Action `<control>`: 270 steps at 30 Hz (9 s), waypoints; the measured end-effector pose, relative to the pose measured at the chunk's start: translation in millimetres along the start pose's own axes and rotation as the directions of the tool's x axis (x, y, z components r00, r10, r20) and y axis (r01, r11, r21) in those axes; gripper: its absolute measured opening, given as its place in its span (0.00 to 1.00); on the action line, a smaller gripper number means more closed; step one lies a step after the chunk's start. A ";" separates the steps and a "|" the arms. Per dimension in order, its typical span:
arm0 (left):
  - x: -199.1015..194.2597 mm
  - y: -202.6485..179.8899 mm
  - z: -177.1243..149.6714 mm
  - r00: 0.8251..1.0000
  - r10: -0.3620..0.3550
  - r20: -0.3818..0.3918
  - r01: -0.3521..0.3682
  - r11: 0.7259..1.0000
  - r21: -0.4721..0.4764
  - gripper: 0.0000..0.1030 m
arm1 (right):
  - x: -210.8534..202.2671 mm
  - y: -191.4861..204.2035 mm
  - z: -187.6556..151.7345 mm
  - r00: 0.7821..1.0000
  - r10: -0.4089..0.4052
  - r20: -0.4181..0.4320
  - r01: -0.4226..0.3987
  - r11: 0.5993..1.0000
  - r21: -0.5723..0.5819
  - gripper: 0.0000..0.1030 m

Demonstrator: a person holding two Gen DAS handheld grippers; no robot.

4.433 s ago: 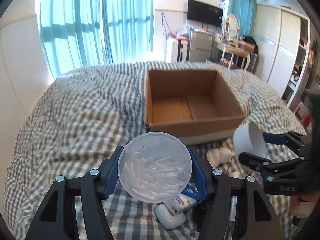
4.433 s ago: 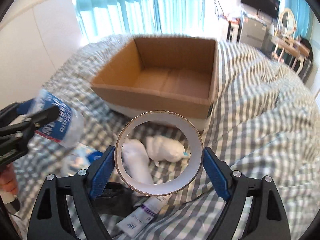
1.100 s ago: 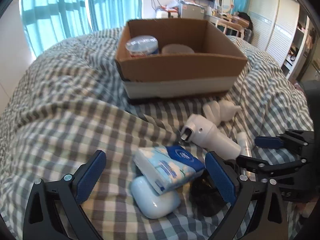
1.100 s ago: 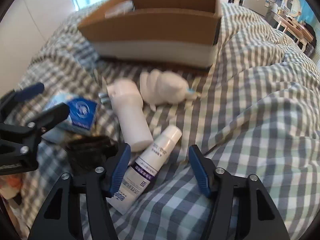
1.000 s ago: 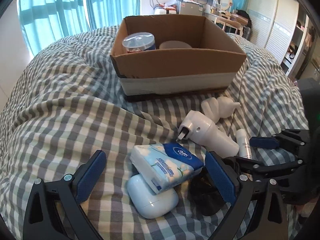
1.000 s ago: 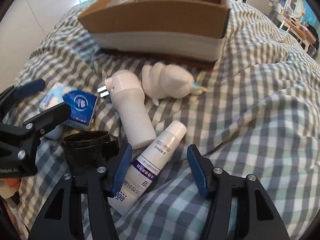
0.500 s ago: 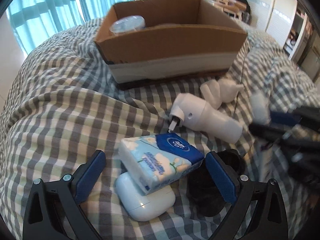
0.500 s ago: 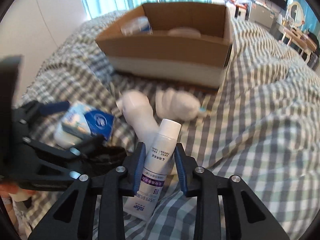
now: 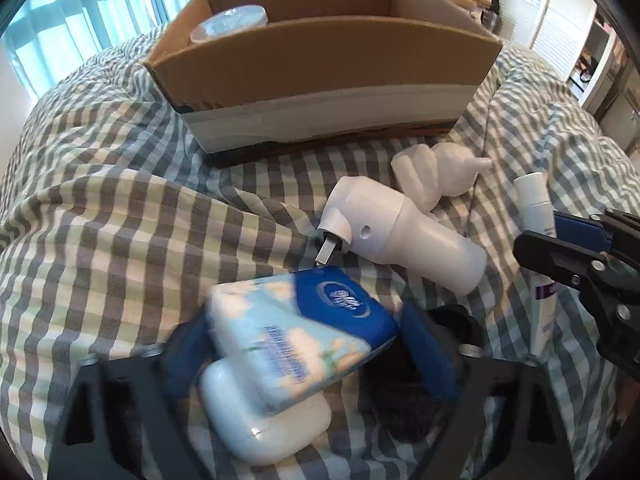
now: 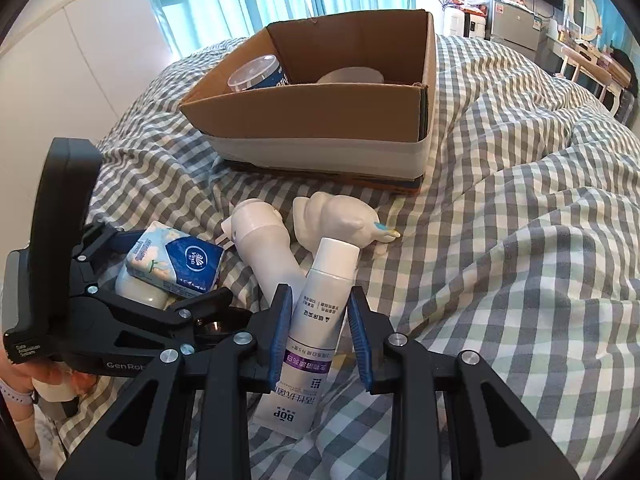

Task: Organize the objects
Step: 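Carry tissue pack and tube into the box and release both, then grasp the white earbud case with the left tool, then grasp the black cup with the right tool while the left tool holds the earbud case, then carry the earbud case and black cup over the box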

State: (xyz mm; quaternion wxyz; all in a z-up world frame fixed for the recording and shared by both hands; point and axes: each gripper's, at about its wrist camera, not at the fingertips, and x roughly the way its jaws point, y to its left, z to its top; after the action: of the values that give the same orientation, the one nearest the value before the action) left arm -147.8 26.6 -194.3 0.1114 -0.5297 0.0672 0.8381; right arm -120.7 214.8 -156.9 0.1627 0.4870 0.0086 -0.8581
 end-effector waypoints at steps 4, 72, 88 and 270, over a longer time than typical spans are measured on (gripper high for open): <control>-7.8 -2.1 -6.8 1.000 0.015 0.027 -0.015 1.000 -0.003 0.78 | -5.9 1.1 -1.7 1.000 0.005 0.018 -0.005 1.000 0.014 0.27; -1.1 59.9 203.6 0.950 -0.063 0.307 0.087 0.994 -0.067 0.76 | 45.7 -27.9 218.6 0.983 -0.114 0.144 0.120 0.992 -0.036 0.23; -17.7 48.2 206.3 0.952 -0.037 0.305 0.059 0.996 -0.062 0.93 | -2.0 -39.5 224.8 0.967 -0.085 0.241 0.079 0.996 0.034 0.47; -2.7 34.3 184.6 0.949 -0.044 0.312 0.018 0.996 0.086 0.56 | 29.4 -37.8 235.9 0.953 -0.039 0.300 0.033 0.999 0.025 0.73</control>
State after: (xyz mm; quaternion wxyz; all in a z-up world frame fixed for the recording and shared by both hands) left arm -316.7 35.8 -112.7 0.1557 -0.3858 0.0746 0.9063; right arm -342.0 201.7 -63.1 0.1417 0.3521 -0.0161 -0.9250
